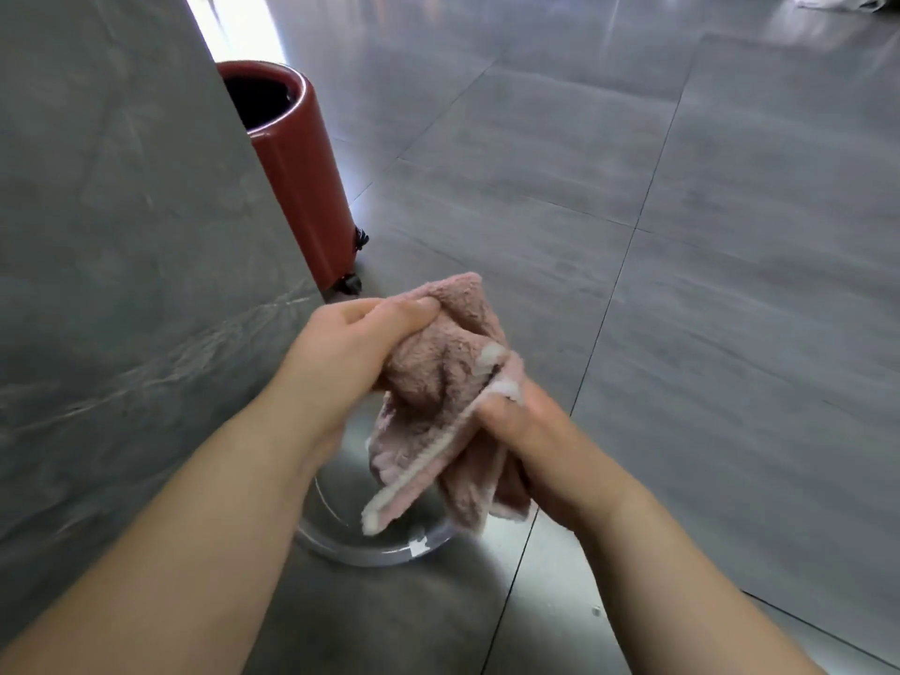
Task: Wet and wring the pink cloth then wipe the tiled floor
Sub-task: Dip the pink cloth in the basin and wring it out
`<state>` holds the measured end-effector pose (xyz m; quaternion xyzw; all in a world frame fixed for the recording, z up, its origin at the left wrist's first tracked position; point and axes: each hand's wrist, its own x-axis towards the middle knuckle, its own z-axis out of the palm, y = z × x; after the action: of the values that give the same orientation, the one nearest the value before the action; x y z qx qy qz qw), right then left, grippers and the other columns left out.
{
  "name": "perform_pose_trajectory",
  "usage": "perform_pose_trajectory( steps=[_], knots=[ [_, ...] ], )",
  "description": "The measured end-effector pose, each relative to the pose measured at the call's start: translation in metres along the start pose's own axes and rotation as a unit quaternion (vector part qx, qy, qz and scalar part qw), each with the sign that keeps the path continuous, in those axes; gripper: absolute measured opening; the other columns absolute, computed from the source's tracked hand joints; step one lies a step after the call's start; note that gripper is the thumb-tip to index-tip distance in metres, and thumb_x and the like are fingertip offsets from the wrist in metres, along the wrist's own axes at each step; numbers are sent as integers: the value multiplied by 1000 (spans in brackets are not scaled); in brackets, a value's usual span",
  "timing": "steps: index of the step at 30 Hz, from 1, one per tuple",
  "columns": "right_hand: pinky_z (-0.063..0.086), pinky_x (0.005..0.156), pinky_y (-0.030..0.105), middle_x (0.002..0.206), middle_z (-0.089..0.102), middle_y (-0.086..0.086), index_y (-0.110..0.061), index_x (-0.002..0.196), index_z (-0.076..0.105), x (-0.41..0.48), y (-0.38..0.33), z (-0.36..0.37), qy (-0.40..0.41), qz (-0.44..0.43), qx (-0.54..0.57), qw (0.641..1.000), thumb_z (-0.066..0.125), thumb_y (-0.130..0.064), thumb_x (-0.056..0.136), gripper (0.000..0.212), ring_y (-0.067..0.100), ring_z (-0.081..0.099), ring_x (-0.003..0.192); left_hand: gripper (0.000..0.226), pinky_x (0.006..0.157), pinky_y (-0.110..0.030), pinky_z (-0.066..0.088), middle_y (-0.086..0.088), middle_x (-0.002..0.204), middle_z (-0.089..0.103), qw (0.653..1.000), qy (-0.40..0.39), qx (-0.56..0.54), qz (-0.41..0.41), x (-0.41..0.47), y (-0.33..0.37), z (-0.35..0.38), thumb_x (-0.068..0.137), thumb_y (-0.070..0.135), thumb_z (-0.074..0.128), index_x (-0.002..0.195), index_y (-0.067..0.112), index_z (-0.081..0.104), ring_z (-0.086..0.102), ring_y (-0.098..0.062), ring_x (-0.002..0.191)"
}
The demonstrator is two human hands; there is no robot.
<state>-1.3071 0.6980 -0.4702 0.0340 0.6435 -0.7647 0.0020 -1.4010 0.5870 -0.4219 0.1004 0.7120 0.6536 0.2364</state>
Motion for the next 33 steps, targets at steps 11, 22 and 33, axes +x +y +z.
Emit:
perform_pose_trajectory(
  steps=[11,22,33],
  knots=[
    [30,30,6,44,56,-11,-21,76,58,-110,-249,32,201,116,-20,972,50,-9,93,22,-4,46,28,13,58,-16,45,6,65,61,981,-161,103,-40,-116,206,38,71,31,62,72,18,64,54,-7,63],
    [45,65,7,58,67,-21,-24,72,63,-297,-469,107,315,62,-78,944,53,-10,90,25,-12,58,61,8,44,-3,41,5,53,63,952,-262,134,-83,-315,383,32,74,-2,69,74,3,62,60,0,51],
    [46,72,16,88,66,5,-21,81,63,-526,-477,226,513,62,-13,856,51,-15,92,17,10,60,79,32,59,-33,42,-14,68,57,941,-309,32,-133,-499,395,59,87,42,49,68,21,64,55,-26,54]
  ],
)
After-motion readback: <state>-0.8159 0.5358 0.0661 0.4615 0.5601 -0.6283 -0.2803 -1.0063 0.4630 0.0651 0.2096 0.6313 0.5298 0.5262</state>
